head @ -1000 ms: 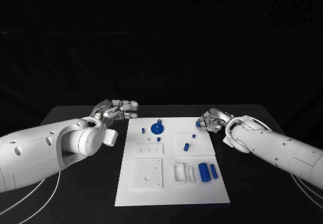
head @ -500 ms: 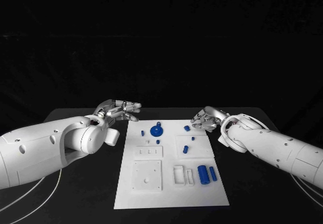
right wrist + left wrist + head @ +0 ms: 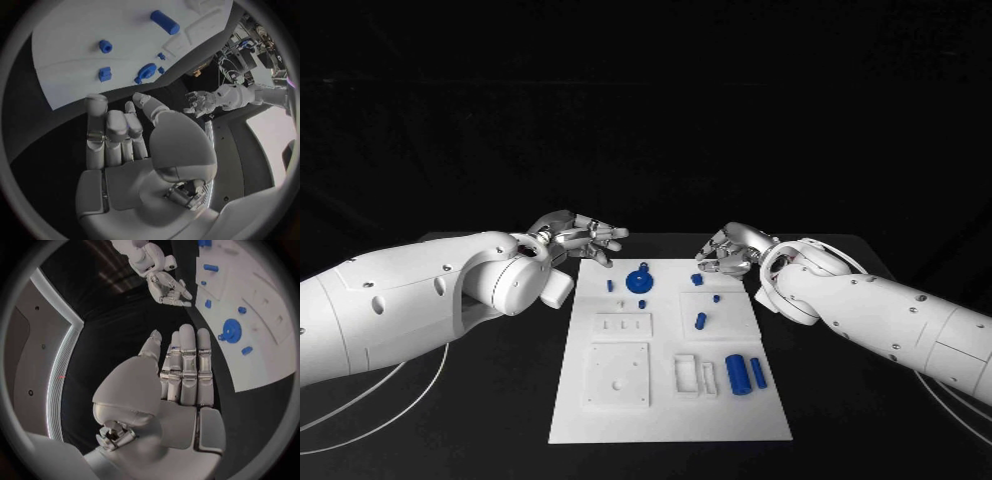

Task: Assemble the parts on the task board

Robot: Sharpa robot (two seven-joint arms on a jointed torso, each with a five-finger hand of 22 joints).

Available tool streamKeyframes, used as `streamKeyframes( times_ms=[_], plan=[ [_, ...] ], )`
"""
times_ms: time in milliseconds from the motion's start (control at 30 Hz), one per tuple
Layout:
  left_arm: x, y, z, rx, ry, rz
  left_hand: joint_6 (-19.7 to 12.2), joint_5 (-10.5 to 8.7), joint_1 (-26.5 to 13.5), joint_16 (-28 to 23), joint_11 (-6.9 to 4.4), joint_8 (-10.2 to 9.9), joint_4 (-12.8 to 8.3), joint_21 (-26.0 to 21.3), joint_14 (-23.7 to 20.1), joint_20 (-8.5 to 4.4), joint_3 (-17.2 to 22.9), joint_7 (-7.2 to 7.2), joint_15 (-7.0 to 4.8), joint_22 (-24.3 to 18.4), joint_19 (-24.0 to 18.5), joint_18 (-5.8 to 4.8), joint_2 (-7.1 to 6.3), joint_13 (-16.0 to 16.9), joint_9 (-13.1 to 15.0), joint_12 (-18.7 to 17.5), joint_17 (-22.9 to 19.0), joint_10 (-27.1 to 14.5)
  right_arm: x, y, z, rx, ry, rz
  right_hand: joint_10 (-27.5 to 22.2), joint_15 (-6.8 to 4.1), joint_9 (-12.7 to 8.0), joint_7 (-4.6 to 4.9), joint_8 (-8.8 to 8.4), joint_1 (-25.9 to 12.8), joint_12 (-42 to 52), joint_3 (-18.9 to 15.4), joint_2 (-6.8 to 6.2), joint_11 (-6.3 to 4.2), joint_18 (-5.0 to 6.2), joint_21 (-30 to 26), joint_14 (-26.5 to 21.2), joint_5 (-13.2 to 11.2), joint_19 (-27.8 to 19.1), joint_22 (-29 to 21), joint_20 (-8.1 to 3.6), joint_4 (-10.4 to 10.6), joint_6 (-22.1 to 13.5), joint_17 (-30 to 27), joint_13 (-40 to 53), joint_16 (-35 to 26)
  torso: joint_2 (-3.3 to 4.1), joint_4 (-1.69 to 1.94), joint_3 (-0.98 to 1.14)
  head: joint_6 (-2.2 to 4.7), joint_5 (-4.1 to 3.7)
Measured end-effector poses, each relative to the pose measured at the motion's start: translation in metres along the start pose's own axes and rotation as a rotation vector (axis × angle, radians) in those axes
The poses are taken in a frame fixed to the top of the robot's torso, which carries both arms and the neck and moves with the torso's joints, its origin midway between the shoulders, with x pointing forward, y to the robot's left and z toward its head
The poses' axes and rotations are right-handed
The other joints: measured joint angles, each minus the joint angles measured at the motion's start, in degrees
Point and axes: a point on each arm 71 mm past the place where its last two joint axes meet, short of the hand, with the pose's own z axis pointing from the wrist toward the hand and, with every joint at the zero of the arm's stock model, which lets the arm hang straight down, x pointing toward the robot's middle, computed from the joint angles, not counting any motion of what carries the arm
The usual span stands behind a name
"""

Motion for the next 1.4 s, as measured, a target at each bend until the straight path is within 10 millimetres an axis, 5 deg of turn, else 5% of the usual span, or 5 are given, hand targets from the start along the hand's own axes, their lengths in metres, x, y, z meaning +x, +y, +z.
streamKeyframes(
  times_ms=[233, 367, 533, 700, 1400],
  plan=[
    [0.001, 0.003, 0.000, -0.034, 0.016, 0.025, 0.0, 0.00, 0.0, 0.2, 0.00, 0.0, 0.0, 0.2, 0.0, 0.00, 0.0, 0.00, 0.00, 0.1, 0.0, 0.00, 0.00, 0.0, 0.0, 0.0, -0.1, 0.0, 0.000, -0.004, 0.001, 0.035, -0.004, -0.026, 0.0, 0.00, 0.0, 0.00, 0.00, 0.4, -0.2, -0.3, -0.38, 0.00, 0.00, 0.0, 0.0, -1.7, 0.0, 0.0, 0.00, 0.4, 0.0, -0.1, 0.0, 0.0, -0.05, 0.03, -0.01, -0.07, -0.06],
    [0.001, 0.004, 0.000, -0.044, 0.020, 0.032, 0.0, 0.00, 0.0, 0.2, 0.00, 0.0, 0.0, 0.2, 0.0, 0.21, 0.0, 0.00, 0.00, 0.1, -0.2, 0.01, 0.00, 0.0, 0.0, 0.0, -0.1, 0.0, -0.001, -0.006, 0.001, 0.054, -0.008, -0.046, 0.0, 0.00, 0.0, 0.00, 0.00, 0.5, -0.2, -1.7, -0.83, 0.00, 0.00, 0.0, 0.0, -5.6, 0.0, 0.0, 0.00, 1.8, 0.0, -0.2, -0.1, 0.0, -0.04, 0.03, 0.02, -0.07, -0.12],
    [0.001, 0.004, 0.000, -0.051, 0.022, 0.038, -0.2, -0.24, 0.0, 0.2, 0.13, 0.0, 0.0, 0.2, 0.0, 0.00, 0.0, 0.21, 0.00, 0.1, -0.4, 0.01, 0.00, 0.0, 0.0, 0.0, -0.3, -0.1, -0.001, -0.006, 0.001, 0.088, -0.011, -0.081, 0.0, 0.00, 0.0, 0.00, -0.01, 0.5, -0.7, -5.2, -2.24, 0.00, 0.00, -0.3, 0.0, -12.2, 0.0, 0.0, 0.00, 5.2, 0.0, -0.4, -0.5, -0.3, -0.03, -0.02, 0.02, -0.10, -0.08],
    [0.001, 0.005, 0.000, -0.053, 0.023, 0.041, -0.2, -0.24, 0.0, 0.2, 0.22, 0.0, 0.1, 0.2, 0.0, 0.00, -0.1, 0.21, 0.01, 0.1, -0.4, 0.00, 0.00, 0.0, 0.0, 0.0, -0.4, -0.2, 0.000, -0.006, 0.001, 0.127, -0.014, -0.114, 0.0, 0.00, 0.0, 0.00, -0.01, 2.0, -0.7, -8.3, -3.71, 0.01, 0.00, -0.3, 0.0, -14.9, 0.0, 0.0, 0.00, 10.5, 0.0, -0.6, -0.7, -0.3, -0.03, -0.02, -0.01, -0.16, -0.17],
    [0.001, 0.006, 0.000, -0.056, 0.028, 0.046, -0.6, -0.46, 0.0, 0.2, 0.73, 0.0, 0.3, 0.4, -0.4, 0.41, -0.3, 0.62, 0.39, 0.0, -0.8, 0.01, 0.00, 0.0, 0.0, 0.0, -0.7, -0.7, 0.012, -0.004, 0.010, 0.285, -0.012, -0.209, 0.0, 0.01, 0.4, -0.95, -0.01, 1.3, -1.1, -13.4, -5.89, 0.01, 0.00, -0.7, 0.0, -15.5, -0.2, 0.0, -0.20, 17.7, 1.8, -1.2, -1.2, -0.9, 0.04, 0.07, -0.08, -0.07, -0.40]
  ],
)
